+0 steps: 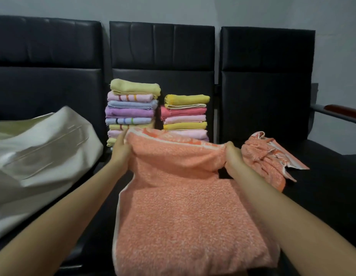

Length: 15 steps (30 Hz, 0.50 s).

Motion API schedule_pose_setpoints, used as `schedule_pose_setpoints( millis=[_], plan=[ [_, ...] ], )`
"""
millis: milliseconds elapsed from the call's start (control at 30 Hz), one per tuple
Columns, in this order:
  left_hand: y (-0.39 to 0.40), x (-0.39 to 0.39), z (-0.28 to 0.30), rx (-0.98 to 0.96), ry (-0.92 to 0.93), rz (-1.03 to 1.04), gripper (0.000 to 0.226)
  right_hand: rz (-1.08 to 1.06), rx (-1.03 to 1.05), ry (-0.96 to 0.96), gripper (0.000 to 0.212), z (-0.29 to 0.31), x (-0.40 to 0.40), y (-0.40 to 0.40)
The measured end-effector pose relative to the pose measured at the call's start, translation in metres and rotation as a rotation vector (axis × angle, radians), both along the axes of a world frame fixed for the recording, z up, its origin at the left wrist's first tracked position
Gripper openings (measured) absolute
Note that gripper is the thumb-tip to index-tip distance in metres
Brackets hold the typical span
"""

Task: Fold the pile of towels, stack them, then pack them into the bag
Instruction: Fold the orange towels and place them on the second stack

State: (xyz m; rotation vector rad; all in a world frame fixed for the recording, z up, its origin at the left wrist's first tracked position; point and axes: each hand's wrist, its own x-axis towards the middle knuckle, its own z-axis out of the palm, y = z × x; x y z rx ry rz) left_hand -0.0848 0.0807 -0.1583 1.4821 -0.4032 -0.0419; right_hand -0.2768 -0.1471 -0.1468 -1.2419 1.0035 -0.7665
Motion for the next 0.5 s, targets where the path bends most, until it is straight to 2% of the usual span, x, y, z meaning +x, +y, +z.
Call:
schedule_pose_setpoints(
  millis=[67,133,200,267,367,433,500],
  plan=[
    [0.012,0.002,-0.024,0.274,-0.026,-0.031,0.048,0.042,-0.1,0.329,0.041,-0.023,-0.007,-0.002],
    [0.021,0.004,-0.049,0.657,-0.074,-0.058,0.04,0.173,-0.238,0.635,0.045,-0.04,-0.016,0.002],
    [0.03,0.002,-0.061,0.906,-0.155,-0.028,0.026,0.24,-0.368,0.753,0.044,-0.047,-0.021,0.005],
    [0.032,0.001,-0.061,0.963,-0.189,0.019,0.021,0.261,-0.442,0.775,0.046,-0.047,-0.02,0.006],
    [0.028,-0.001,-0.057,0.999,-0.195,0.044,0.028,0.273,-0.471,0.759,0.053,-0.049,-0.015,0.002],
    [0.027,-0.007,-0.057,1.074,-0.289,0.118,0.026,0.281,-0.537,0.763,0.049,-0.056,-0.013,-0.002],
    [0.028,-0.018,-0.057,1.022,-0.469,0.184,0.029,0.268,-0.629,0.8,0.039,-0.064,-0.012,-0.008]
  ],
)
